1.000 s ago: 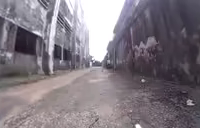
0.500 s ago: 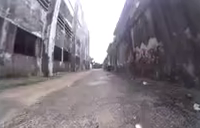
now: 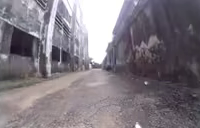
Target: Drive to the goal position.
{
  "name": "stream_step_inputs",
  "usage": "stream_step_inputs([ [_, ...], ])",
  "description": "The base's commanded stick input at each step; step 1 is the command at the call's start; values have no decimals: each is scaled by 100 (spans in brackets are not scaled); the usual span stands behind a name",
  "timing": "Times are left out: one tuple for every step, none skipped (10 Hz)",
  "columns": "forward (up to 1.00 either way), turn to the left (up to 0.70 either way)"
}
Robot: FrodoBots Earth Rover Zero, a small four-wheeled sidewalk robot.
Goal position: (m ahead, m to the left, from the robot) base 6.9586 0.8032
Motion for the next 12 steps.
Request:
stream_step_inputs([
  [30, 60],
  [30, 50],
  [30, 20],
  [30, 0],
  [30, 0],
  [30, 0],
  [30, 0],
  [30, 0],
  [30, 0],
  [30, 0],
  [30, 0],
  [30, 0],
])
